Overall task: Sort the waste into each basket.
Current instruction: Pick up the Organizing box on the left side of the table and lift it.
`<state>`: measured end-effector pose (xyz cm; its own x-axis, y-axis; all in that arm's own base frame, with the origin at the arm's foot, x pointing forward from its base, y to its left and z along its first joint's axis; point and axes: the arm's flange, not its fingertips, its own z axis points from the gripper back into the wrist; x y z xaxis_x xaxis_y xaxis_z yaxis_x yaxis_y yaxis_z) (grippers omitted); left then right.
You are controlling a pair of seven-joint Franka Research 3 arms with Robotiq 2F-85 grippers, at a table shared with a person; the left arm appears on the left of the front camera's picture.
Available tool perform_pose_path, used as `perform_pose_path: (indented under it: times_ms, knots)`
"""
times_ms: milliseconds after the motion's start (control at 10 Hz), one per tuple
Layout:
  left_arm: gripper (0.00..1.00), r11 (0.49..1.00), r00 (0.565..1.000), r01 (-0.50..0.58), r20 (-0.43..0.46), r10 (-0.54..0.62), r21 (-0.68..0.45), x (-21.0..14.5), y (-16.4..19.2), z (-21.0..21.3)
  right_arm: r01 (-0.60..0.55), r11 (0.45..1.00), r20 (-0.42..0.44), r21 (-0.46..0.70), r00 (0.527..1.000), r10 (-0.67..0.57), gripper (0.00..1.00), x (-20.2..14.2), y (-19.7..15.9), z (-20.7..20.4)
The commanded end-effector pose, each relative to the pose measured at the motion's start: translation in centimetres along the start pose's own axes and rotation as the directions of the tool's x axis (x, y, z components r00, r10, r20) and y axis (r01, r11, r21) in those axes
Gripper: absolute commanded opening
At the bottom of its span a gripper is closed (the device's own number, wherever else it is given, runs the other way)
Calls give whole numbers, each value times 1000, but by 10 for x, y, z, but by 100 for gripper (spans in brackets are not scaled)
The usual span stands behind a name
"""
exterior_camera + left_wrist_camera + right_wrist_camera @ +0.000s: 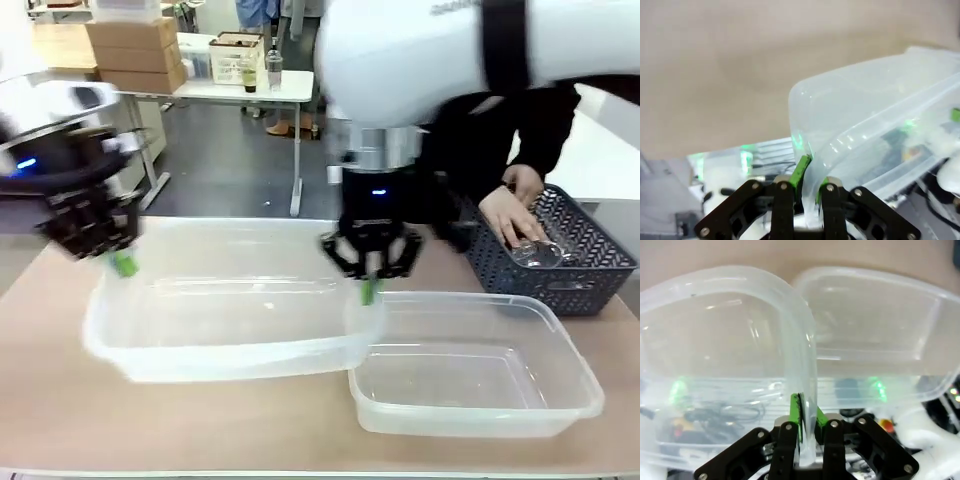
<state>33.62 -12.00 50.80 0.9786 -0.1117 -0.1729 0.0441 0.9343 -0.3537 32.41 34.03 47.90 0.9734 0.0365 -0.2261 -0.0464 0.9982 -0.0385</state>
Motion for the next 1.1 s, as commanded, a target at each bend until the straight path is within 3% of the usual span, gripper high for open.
perform_pose_path:
  times_ms: [0, 200, 500, 700, 900, 1000]
  knots:
    - [8, 996, 988, 31, -147, -44, -87, 57, -68, 23, 64, 995, 25, 72, 997, -66, 6, -15, -22, -5]
    - [8, 997, 983, 58, -168, -67, -56, 68, -88, -2, 105, 981, 16, 162, 994, -109, 6, -19, -65, -6]
    - [8, 991, 983, -80, -172, 60, -111, 58, -88, -36, 59, 984, 75, 167, 995, -72, 6, 2, -113, 0]
    - [8, 988, 983, -92, -169, 69, -128, 61, -63, -38, 115, 973, 34, 202, 992, -124, 6, 11, -104, -8]
    - [8, 986, 984, -136, -129, 123, -96, 72, -50, -35, 131, 957, 46, 257, 988, -148, 6, 13, -90, -17]
    - [8, 994, 983, -95, -164, 85, -58, 71, -55, -42, 100, 982, 29, 161, 994, -106, 6, 8, -112, -3]
